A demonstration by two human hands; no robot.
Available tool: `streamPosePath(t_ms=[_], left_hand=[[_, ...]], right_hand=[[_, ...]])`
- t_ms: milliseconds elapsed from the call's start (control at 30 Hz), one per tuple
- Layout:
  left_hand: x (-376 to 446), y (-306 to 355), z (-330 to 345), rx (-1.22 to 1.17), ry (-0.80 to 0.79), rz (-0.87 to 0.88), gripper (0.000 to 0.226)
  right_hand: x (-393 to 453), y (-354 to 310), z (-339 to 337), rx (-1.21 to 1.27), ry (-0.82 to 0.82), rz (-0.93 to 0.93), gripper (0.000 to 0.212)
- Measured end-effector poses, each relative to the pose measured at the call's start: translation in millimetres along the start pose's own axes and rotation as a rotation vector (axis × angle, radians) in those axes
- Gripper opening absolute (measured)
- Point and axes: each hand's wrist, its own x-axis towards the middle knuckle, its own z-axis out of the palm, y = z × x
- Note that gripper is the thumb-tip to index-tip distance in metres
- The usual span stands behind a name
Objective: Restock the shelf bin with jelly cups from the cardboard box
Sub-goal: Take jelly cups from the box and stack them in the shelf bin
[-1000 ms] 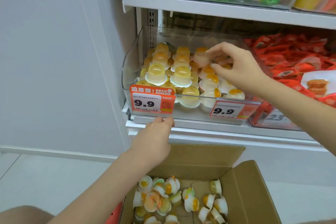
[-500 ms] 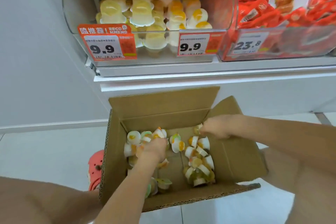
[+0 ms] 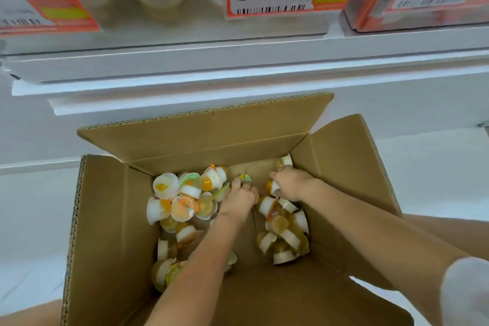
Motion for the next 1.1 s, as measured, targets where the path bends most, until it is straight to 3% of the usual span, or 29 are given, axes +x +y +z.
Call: streamPosePath(t_ms=[167, 267, 367, 500, 567, 667, 767, 867, 1000, 1100], left_hand=[[7, -4, -1, 0.035, -0.004, 0.039, 0.048], [4, -12, -7, -0.148, 0.014, 0.000, 0.046], [-11, -26, -29, -0.762, 0.041, -0.159, 0.044], [-51, -41, -94, -1.745, -0.073, -0.345, 0.017], [-75, -46, -128, -2.035, -0.133, -0.337, 0.026], [-119, -49, -176, -2.026, -0.103, -0.285, 0.038], [-165, -46, -216, -1.960, -0.093, -0.219, 0.044], [-203, -39, -245, -2.066, -0.127, -0.069, 0.044], [-223, -26, -254, -2.190, -0.080, 0.116, 0.038], [-224, -12, -252, -2.259, -0.058, 0.214, 0.040]], right_hand=[[13, -6, 4, 0.113, 0.030, 0.131, 0.035], [11, -13, 6, 0.095, 0.098, 0.165, 0.036], [-5, -18, -12, 0.276, 0.201, 0.198, 0.047], [-51, -22, -64, 0.938, 0.271, 0.187, 0.054], [-83, -27, -88, 1.249, 0.206, 0.105, 0.046], [-141, -35, -120, 1.473, 0.103, -0.042, 0.044], [-205, -43, -144, 1.477, 0.106, -0.161, 0.035], [-254, -51, -164, 1.574, 0.265, -0.297, 0.028], [-288, -67, -177, 1.702, 0.529, -0.500, 0.040], [-292, -83, -170, 1.477, 0.762, -0.545, 0.038]])
